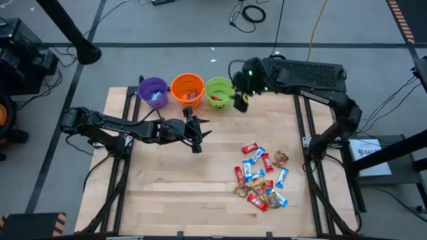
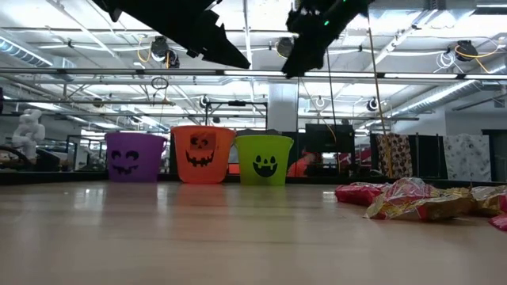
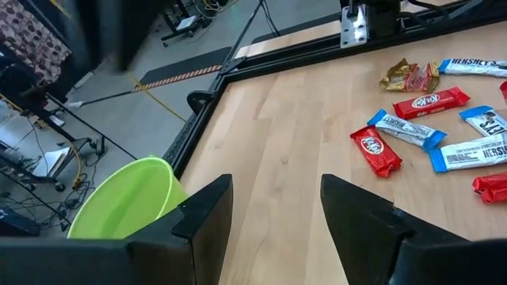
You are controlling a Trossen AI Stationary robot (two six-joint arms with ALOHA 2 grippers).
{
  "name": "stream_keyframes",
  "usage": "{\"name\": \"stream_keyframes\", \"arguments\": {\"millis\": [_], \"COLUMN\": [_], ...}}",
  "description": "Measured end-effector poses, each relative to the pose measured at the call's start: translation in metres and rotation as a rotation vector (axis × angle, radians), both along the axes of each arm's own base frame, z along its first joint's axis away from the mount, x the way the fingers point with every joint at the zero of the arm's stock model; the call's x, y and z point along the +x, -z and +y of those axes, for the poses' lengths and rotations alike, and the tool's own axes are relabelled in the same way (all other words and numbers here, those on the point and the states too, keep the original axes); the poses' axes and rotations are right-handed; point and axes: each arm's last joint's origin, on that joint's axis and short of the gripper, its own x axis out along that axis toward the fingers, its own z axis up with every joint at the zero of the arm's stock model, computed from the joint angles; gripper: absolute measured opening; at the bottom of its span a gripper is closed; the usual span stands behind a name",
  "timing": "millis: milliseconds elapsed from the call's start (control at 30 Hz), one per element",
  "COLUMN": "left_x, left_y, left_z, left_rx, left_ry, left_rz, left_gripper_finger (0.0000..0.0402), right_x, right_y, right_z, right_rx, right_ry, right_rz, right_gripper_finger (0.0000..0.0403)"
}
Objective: Sort candy by brand, put in halloween buckets
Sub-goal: Put the white chocolate bar into the violet bucket
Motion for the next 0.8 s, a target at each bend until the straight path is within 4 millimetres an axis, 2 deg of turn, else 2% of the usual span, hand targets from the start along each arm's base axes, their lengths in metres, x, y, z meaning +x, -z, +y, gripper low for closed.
{"name": "stream_keyframes", "arguments": {"millis": [100,167,300,433,667,800], "left_x": [0.000,0.000,0.001,0.002,0.009,0.017], "left_y": [0.000,-0.001,-0.002,-0.001,0.009,0.025], "left_z": [0.000,0.000,-0.001,-0.005,-0.016,-0.024], "left_rx": [-0.007,-0.023,-0.056,-0.150,-0.250,-0.267], "left_ry": [-0.002,-0.008,0.001,0.116,0.236,0.285], "left_rz": [-0.003,-0.015,-0.043,-0.048,-0.028,0.023], "left_gripper_finger": [0.0200,0.0200,0.0200,0.0200,0.0200,0.0200], "right_x": [-0.009,-0.017,-0.038,-0.066,-0.098,-0.104], "right_y": [0.007,0.020,0.056,0.094,0.159,0.182], "right_z": [0.031,0.052,0.092,0.125,0.157,0.164], "right_rx": [0.074,0.115,0.200,0.299,0.334,0.373], "right_ry": [-0.040,-0.065,-0.086,-0.066,0.072,0.126], "right_rz": [0.087,0.126,0.164,0.149,0.101,0.108], "right_gripper_finger": [0.0207,0.0207,0.0207,0.0207,0.0207,0.0207]}}
